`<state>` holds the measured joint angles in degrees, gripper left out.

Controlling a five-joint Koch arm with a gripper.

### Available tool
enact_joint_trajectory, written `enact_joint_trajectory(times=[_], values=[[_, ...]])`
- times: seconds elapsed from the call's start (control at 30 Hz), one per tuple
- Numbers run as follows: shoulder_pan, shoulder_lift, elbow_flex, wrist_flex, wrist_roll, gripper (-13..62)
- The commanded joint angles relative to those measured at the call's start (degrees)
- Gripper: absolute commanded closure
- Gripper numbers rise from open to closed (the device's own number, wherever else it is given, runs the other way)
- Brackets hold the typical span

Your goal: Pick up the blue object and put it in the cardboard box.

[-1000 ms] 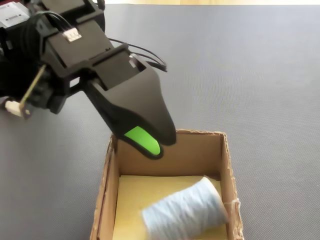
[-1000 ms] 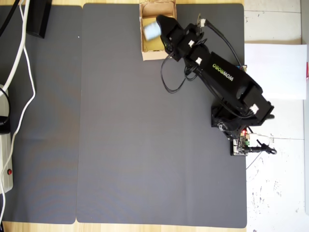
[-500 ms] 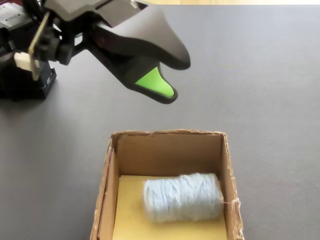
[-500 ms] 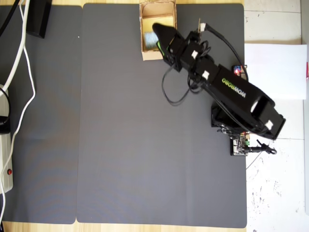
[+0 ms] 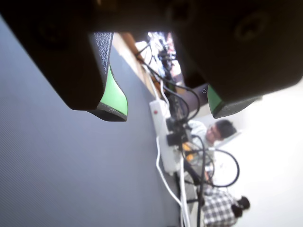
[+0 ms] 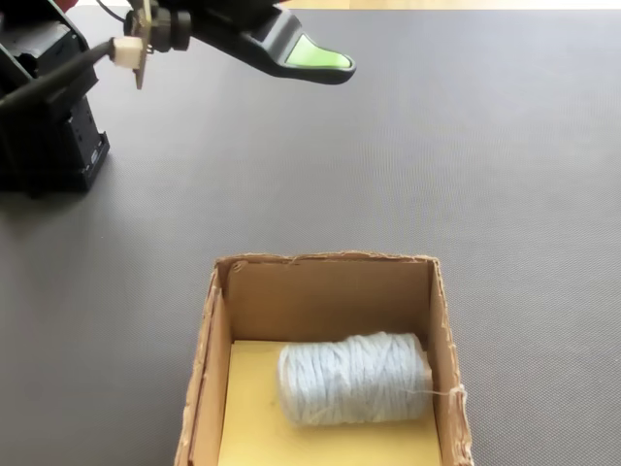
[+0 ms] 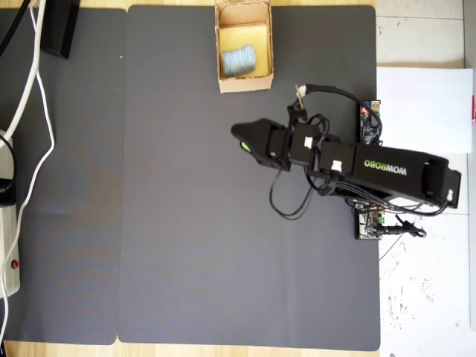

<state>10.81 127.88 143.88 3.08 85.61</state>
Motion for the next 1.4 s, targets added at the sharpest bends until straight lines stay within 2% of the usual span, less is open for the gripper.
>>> enact_joint_trajectory(times=[0.0, 0.2, 0.6, 0.97, 1.37], values=[[-2.0, 2.9, -0.5, -1.1, 1.6, 15.6], [-7.3, 7.8, 7.2, -1.1, 1.7, 15.5], [-12.3, 8.0, 17.8, -3.3, 3.7, 15.0], [-13.2, 8.0, 34.3, -9.1, 6.6, 15.1], [-13.6, 7.8, 34.8, -0.4, 6.2, 15.1]])
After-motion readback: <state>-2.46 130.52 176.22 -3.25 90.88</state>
